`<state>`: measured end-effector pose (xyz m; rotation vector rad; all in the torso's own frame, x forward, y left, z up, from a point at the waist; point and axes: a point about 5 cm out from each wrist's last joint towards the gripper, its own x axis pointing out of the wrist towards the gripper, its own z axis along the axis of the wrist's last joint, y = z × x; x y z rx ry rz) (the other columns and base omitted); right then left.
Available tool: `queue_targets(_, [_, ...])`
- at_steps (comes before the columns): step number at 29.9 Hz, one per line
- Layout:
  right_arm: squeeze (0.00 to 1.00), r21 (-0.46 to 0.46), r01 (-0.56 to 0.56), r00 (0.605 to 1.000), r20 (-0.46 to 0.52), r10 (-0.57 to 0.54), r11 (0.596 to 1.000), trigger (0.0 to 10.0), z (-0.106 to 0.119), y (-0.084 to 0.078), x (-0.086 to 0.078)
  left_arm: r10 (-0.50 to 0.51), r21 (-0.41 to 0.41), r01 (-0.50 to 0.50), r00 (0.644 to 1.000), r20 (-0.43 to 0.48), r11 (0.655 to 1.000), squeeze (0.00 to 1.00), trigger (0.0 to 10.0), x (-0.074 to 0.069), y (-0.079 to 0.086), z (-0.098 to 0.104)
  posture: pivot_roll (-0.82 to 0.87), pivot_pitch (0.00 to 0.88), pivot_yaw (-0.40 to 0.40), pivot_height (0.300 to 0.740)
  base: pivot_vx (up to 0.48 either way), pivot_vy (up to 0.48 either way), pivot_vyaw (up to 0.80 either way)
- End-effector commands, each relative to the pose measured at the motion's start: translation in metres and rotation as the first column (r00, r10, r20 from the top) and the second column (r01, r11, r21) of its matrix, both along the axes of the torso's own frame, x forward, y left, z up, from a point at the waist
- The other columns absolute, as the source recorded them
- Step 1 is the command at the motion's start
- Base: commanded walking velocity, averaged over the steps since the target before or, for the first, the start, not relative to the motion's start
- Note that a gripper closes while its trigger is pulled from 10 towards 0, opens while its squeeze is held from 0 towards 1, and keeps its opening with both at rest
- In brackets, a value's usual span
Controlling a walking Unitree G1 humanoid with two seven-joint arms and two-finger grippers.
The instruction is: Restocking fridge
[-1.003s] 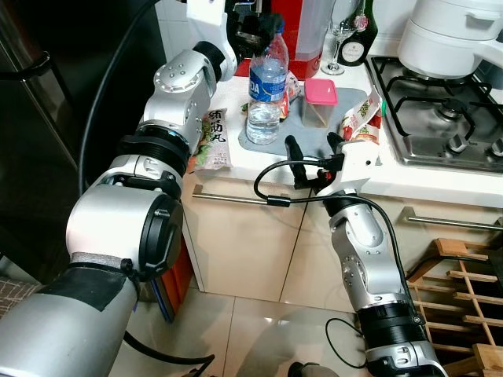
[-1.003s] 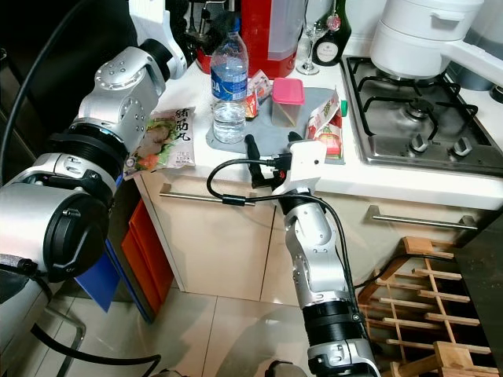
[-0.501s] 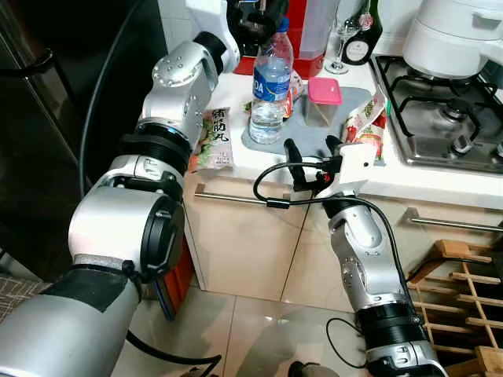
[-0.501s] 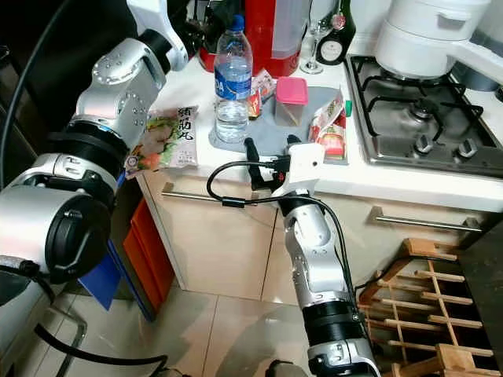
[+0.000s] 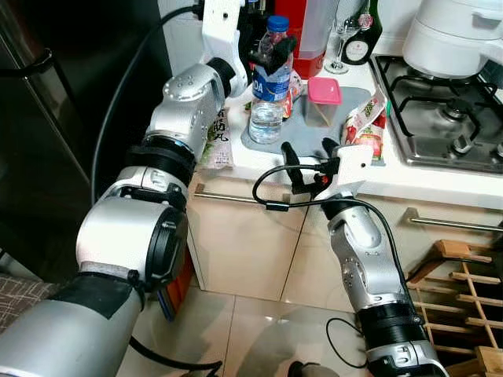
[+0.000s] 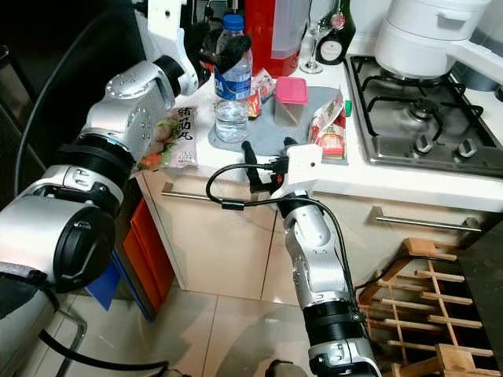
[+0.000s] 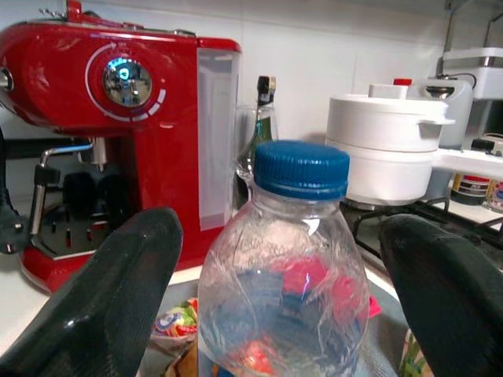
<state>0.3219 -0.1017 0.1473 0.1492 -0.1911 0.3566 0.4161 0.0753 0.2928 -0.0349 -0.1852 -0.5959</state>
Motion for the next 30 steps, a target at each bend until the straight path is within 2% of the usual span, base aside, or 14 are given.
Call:
queue_targets(1, [0.00,0.005,-0.027,0.999,0.021,0.027,1.000,10.0,0.009,0.002,0.002,-0.002,0.010,0.002,1.000,-0.029,1.000,0.00,10.0,0.000,-0.001,-0.005,-0.13,0.000,0.029,0.740,0.000,0.000,0.00])
queue_targets(9, [0.00,0.005,-0.037,0.999,0.022,0.037,0.999,10.0,0.010,0.005,0.002,0.014,0.000,-0.014,0.997,-0.074,1.000,0.00,10.0,0.002,-0.003,-0.014,-0.14,0.000,0.033,0.740,0.000,0.000,0.00])
queue_targets(12, [0.00,0.005,-0.039,0.999,0.019,0.039,0.999,10.0,0.009,0.005,0.002,0.099,0.022,-0.098,0.994,-0.051,0.995,0.00,10.0,0.004,0.005,-0.017,-0.14,0.000,0.034,0.740,0.000,0.000,0.00])
queue_targets(16, [0.00,0.003,-0.043,0.999,0.019,0.043,0.999,10.0,0.009,0.006,0.002,0.126,0.033,-0.124,0.990,-0.057,0.992,0.00,10.0,0.005,0.009,-0.021,-0.14,0.000,0.037,0.740,0.000,0.000,0.00])
queue_targets(23, [0.00,0.001,-0.043,0.999,0.019,0.043,0.999,10.0,0.010,0.005,0.003,0.083,-0.025,-0.084,0.994,-0.071,0.996,0.00,10.0,0.004,0.002,-0.022,-0.14,0.000,0.038,0.740,0.000,0.000,0.00])
queue_targets(30, [0.00,0.000,-0.042,0.999,0.018,0.042,0.999,10.0,0.010,0.005,0.004,-0.005,-0.098,-0.003,0.997,-0.083,0.995,0.00,10.0,0.001,-0.012,-0.023,-0.15,0.000,0.044,0.740,0.000,0.000,0.00])
